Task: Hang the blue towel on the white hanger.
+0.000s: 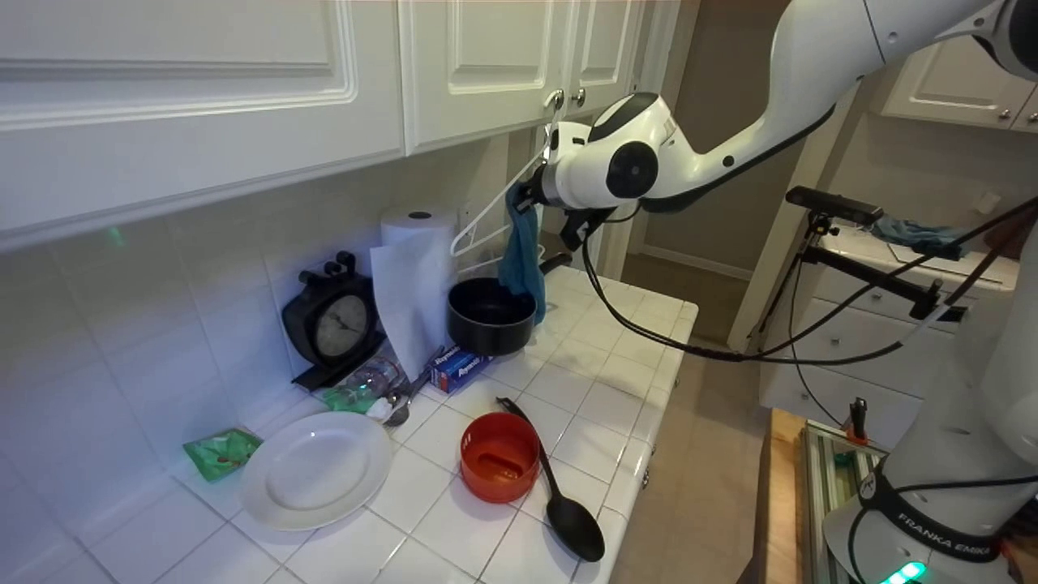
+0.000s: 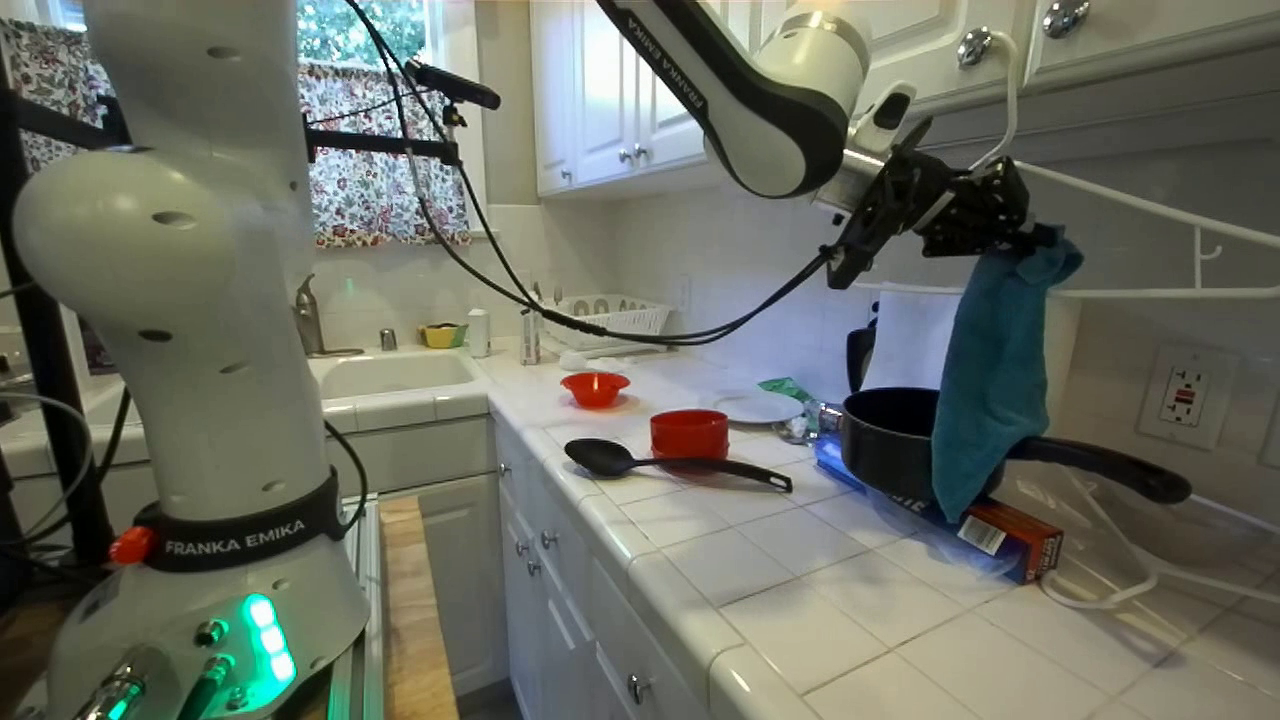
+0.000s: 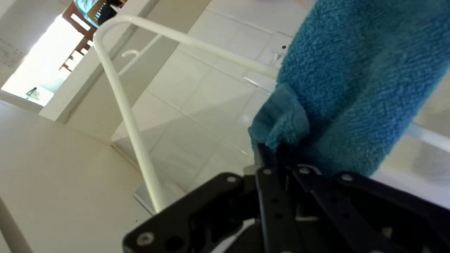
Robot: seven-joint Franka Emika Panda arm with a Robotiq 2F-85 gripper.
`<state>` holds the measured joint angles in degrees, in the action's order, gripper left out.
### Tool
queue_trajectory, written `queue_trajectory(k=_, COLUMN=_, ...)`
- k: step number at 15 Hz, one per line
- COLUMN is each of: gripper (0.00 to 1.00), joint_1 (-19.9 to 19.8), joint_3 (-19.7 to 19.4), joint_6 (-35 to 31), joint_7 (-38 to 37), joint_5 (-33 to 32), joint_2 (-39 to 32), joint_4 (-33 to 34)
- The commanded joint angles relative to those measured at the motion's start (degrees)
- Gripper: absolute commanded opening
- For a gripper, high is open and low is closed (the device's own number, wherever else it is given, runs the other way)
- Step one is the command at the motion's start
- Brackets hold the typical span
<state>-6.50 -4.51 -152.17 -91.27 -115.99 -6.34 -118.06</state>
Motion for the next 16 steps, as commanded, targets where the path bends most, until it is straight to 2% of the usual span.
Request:
queue_trajectory(k=1, gripper=0.05, joint_1=-0.86, joint_3=-0.63, joint_6=-3.31, joint_7=4.66, joint_5=4.39, joint_2=-3.04, joint_4=3.62)
queue_trajectory(k=16, gripper=0.05, joint_1=-0.76, joint_3=-0.69, joint_6=-1.05, joint_7=21.16, joint_5=15.07, joint_2=-10.44, joint_4=9.04)
